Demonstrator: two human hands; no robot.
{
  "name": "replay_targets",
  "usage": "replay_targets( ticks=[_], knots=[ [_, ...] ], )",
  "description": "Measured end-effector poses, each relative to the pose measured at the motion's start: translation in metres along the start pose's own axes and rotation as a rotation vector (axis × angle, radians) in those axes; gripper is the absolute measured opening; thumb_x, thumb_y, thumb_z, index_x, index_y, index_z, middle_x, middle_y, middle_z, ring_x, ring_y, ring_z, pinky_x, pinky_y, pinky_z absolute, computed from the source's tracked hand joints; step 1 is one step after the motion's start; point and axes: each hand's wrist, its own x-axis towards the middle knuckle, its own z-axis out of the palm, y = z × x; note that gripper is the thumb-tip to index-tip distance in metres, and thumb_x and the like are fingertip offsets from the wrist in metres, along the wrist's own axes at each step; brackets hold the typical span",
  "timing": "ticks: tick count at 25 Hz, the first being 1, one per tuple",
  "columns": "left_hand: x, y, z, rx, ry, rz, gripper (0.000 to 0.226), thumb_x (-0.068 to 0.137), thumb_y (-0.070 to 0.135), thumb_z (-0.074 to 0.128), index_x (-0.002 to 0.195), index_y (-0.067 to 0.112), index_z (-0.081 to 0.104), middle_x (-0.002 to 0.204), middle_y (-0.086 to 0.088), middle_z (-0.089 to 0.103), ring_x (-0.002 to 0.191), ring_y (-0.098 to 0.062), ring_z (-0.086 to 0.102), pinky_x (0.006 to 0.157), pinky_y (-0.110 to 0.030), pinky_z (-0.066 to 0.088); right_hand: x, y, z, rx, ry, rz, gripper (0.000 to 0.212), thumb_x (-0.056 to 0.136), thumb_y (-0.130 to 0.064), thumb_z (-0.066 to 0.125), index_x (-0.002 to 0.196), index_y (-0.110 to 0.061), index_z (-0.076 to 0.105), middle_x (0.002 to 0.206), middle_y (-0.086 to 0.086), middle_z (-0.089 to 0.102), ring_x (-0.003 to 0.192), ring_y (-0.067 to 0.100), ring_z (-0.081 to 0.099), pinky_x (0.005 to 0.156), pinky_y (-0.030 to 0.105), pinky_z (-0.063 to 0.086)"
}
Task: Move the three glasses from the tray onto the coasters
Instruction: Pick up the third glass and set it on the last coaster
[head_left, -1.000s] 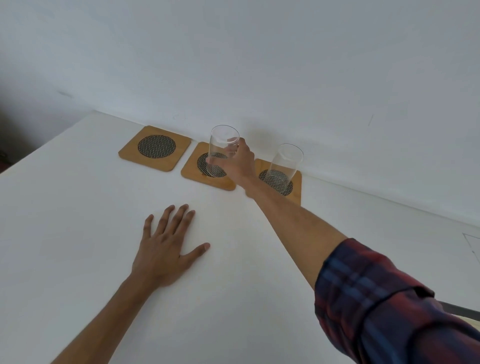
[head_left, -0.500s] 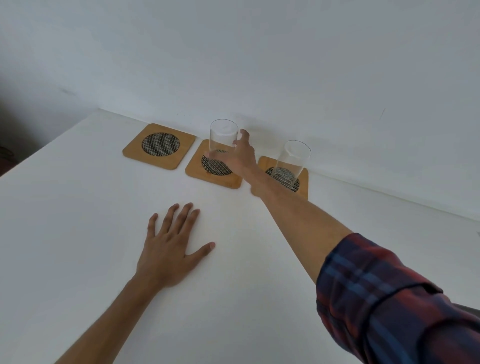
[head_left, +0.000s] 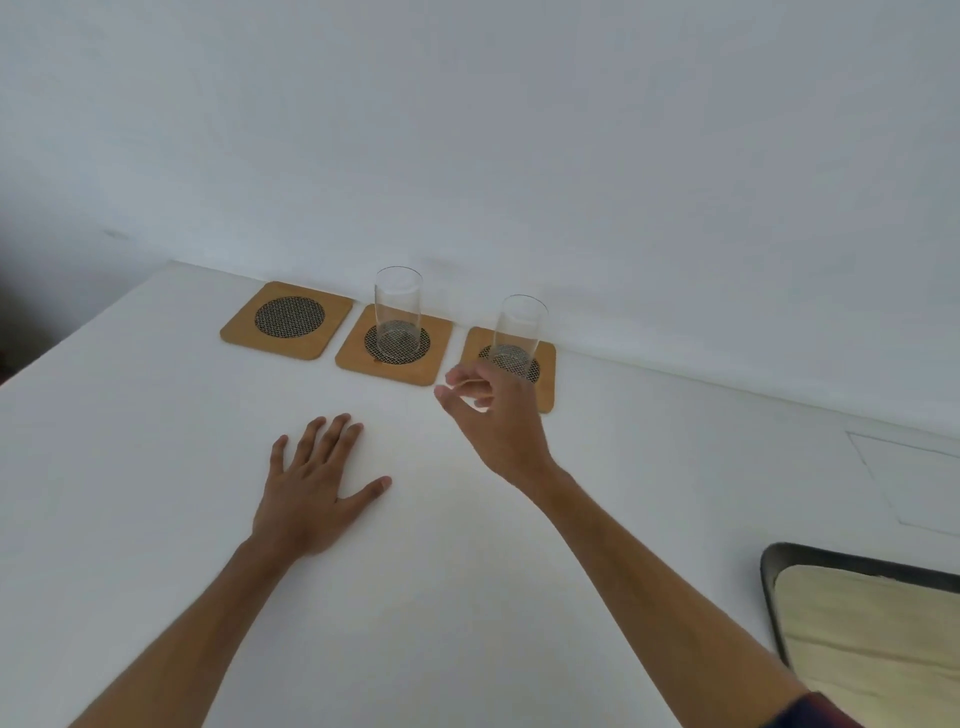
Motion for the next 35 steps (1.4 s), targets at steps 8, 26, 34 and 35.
replay_targets(
  ticks=[8,26,34,35],
  knots=[
    [-0.016,0.028,-0.007,0.003,0.023,-0.035,0.081,0.083,0.065,0.019,0.139,0.011,0.043,0.151,-0.013,0.039,0.141,-0.032,0.03,0.115,-0.055,0.017,-0.101,-0.004,-0.093,-0.155,-0.004,0.037,0.014,0.086,-0.037,0.071,0.092,-0.024,0.069,0.084,-0.013,0.075,0.079,0.001,0.07,0.076,0.025,0.056],
    [-0.175,0.344,-0.002,-0.318,0.196,0.186,0.035,0.084,0.034,0.066,0.114,0.017,0.06,0.123,0.002,0.064,0.077,-0.024,0.067,0.064,-0.035,0.048,-0.306,0.093,-0.338,-0.135,0.213,0.196,0.009,0.086,-0.033,0.074,0.093,-0.027,0.072,0.083,-0.012,0.075,0.078,0.004,0.071,0.075,0.028,0.059],
    [-0.192,0.489,0.027,-0.394,0.156,0.333,0.041,0.081,0.047,0.054,0.113,0.022,0.06,0.122,0.008,0.062,0.093,-0.016,0.066,0.065,-0.028,0.047,-0.377,0.17,-0.454,-0.119,0.333,0.3,0.007,0.085,-0.031,0.075,0.09,-0.03,0.071,0.081,-0.017,0.074,0.078,0.0,0.071,0.072,0.024,0.058],
    [-0.195,0.504,0.031,-0.416,0.147,0.328,0.037,0.082,0.045,0.057,0.113,0.023,0.06,0.118,0.009,0.063,0.086,-0.014,0.065,0.063,-0.027,0.045,-0.384,0.179,-0.465,-0.104,0.355,0.32,0.006,0.085,-0.03,0.076,0.089,-0.031,0.071,0.083,-0.02,0.074,0.078,-0.001,0.071,0.072,0.023,0.057]
  ],
)
